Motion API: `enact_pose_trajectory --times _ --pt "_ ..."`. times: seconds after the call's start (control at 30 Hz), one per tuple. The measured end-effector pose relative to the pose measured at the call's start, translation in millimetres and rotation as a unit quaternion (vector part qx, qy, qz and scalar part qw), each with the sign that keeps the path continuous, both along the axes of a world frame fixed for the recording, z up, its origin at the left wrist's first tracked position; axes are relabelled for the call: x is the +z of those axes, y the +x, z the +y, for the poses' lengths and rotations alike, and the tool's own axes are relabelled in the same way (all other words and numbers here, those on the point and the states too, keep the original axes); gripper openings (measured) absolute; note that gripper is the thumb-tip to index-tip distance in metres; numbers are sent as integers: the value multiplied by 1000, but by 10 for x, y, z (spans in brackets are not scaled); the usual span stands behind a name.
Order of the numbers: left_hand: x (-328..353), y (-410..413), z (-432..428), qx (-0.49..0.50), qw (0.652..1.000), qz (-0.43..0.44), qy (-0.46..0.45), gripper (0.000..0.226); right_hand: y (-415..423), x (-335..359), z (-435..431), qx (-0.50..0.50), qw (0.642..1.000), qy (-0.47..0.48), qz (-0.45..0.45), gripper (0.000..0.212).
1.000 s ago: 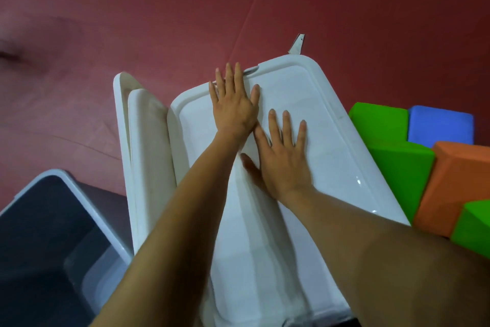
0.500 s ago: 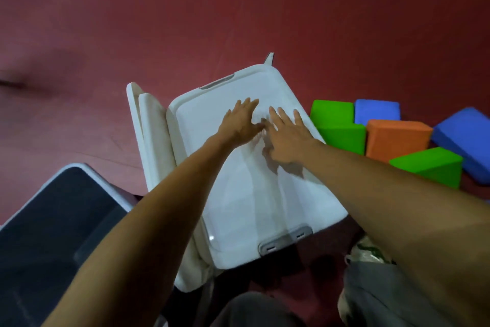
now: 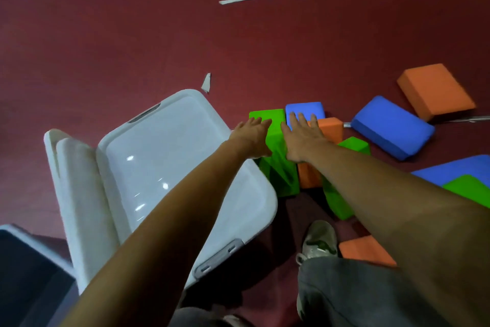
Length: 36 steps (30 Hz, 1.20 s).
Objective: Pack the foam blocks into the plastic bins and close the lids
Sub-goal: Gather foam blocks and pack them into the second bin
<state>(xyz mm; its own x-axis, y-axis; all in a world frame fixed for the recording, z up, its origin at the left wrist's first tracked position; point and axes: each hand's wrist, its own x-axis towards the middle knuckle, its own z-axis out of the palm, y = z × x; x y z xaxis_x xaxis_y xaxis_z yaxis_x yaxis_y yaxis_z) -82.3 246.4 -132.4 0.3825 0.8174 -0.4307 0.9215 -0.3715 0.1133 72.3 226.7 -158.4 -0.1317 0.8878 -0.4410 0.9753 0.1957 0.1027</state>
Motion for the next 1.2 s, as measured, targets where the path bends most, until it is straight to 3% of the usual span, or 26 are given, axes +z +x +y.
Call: enact_pose_trajectory --times 0.3,0.47,0.6,0.7,0.83,1.03,1.2 --pt "-899 599 334 -13 997 65 -49 103 637 -671 419 -31 999 -21 -8 88" --pt "-1252 706 530 18 996 82 -44 106 865 -894 638 7 1000 0 -19 72" --pt "-1364 750 540 48 998 51 3 100 943 -983 619 -14 999 15 24 93" --pt "-1276 770 539 11 997 73 21 92 965 -868 611 1 1000 15 -25 102" --pt "-1064 800 474 -16 994 89 54 108 964 -704 455 28 997 45 -54 99" --pt "-530 817 304 22 993 31 114 92 1088 -173 280 12 995 90 -39 85" --pt "152 835 238 23 986 -11 168 95 1170 529 189 16 990 141 -26 95"
